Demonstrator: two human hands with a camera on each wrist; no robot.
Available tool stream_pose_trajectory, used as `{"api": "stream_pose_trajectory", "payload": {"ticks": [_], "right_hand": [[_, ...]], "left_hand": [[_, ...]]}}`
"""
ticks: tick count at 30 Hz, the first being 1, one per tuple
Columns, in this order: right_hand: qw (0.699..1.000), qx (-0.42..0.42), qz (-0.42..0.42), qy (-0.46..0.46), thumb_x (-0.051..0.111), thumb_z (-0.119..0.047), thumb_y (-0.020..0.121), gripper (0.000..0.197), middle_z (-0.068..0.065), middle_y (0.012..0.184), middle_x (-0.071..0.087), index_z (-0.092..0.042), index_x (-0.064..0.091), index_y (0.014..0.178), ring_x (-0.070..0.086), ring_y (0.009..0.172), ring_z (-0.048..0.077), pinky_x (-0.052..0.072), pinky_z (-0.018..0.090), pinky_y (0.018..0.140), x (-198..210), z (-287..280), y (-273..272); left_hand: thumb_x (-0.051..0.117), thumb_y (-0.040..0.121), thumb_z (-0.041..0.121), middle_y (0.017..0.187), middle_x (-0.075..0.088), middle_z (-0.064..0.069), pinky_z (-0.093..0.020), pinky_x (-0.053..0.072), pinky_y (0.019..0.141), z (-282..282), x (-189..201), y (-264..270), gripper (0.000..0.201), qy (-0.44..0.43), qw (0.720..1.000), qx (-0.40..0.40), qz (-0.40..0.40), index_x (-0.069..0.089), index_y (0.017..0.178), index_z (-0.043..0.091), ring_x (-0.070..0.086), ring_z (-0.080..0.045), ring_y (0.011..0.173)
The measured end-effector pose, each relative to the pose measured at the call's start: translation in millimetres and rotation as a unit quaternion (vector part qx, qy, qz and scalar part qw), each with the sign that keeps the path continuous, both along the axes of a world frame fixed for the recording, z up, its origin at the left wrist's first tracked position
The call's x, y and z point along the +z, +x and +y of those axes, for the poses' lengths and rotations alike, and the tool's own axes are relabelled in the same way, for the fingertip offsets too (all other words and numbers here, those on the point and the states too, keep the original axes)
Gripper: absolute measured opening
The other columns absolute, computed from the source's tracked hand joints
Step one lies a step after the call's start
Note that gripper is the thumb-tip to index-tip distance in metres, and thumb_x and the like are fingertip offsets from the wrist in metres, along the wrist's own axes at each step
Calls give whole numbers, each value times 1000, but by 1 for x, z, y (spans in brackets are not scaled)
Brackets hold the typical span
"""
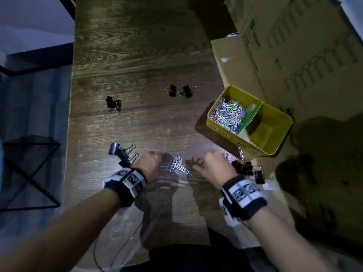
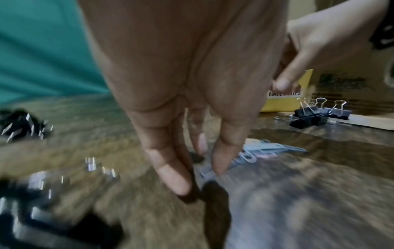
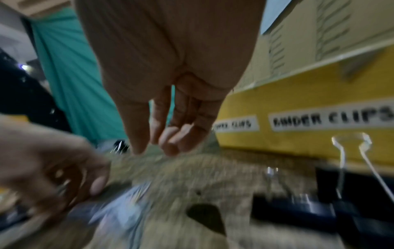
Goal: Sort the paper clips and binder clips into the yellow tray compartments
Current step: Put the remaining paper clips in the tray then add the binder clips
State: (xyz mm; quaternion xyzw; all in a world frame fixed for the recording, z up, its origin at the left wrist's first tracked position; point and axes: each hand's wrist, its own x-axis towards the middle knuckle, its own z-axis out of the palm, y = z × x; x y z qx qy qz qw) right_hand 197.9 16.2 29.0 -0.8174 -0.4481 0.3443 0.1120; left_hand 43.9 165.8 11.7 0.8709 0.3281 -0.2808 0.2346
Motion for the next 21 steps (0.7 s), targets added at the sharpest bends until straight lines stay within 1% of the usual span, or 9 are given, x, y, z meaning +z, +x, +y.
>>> {"api": "stream_pose_trajectory", "payload": {"ticks": [3, 5, 7, 9, 11, 13, 15, 18, 21], "right_hand": [[997, -2, 16, -77, 69, -31, 82, 49, 15, 115, 60, -14, 51, 124, 61, 104, 31, 51, 37, 86, -26, -9, -37], [996, -32, 29, -76, 73, -30, 79, 80, 18, 133, 46, -8, 28, 141, 53, 116, 34, 46, 38, 94, -31, -6, -54], [996, -64, 28, -54, 75, -26, 78, 93, 19, 139, 37, -5, 15, 146, 49, 122, 34, 41, 37, 99, -31, 0, -64], [997, -70, 9, -39, 73, -21, 79, 90, 20, 138, 37, 0, 16, 145, 48, 121, 33, 40, 35, 99, -33, 4, -66], [996, -82, -4, -33, 71, -18, 81, 79, 20, 133, 40, 0, 25, 142, 49, 119, 33, 41, 36, 98, -34, 7, -65], [996, -86, -12, -19, 68, -15, 83, 63, 18, 128, 43, 0, 37, 136, 53, 114, 32, 43, 35, 97, -33, 8, -65], [997, -67, -20, -19, 64, -10, 85, 53, 18, 126, 44, 1, 43, 133, 54, 112, 32, 44, 35, 97, -32, 9, -65], [998, -46, -23, -25, 58, -4, 87, 39, 18, 120, 49, -1, 53, 125, 55, 108, 33, 45, 37, 92, -31, 11, -64], [998, -11, -38, -38, 47, 2, 90, 30, 19, 119, 52, 2, 58, 118, 56, 107, 34, 48, 39, 89, -30, 11, -66]], "left_hand": [[49, 79, -3, 113, 52, -16, -38, 43, 88, -23, -13, -6, 38, 13, 997, 58, -48, 51, 115, 8, 57, -37, 103], [48, 81, -4, 115, 53, -18, -40, 44, 88, -32, -20, 2, 39, 12, 995, 63, -81, 52, 118, 9, 56, -38, 103], [50, 82, -2, 119, 53, -17, -41, 45, 88, -37, -23, 9, 43, 0, 994, 55, -96, 49, 123, 11, 56, -37, 106], [50, 81, -3, 122, 50, -16, -42, 45, 87, -36, -24, 12, 50, 0, 994, 44, -104, 43, 128, 14, 55, -37, 107], [53, 78, -3, 125, 43, -13, -43, 46, 86, -31, -22, 11, 60, 17, 992, 13, -124, 38, 133, 16, 51, -36, 107], [57, 75, -2, 132, 36, -10, -40, 44, 93, -25, -23, 11, 74, 28, 989, -53, -133, 29, 140, 21, 44, -32, 113], [55, 76, -2, 140, 30, -6, -41, 41, 99, -20, -24, 14, 82, 34, 986, -124, -108, 21, 144, 27, 38, -32, 118], [52, 80, 2, 146, 25, -5, -44, 38, 102, -25, -26, 17, 71, 54, 979, -188, -54, 26, 143, 25, 33, -36, 122], [66, 78, 9, 145, 25, -8, -45, 37, 103, -35, -28, 13, 73, 42, 982, -178, -41, 30, 141, 18, 32, -36, 125]]}}
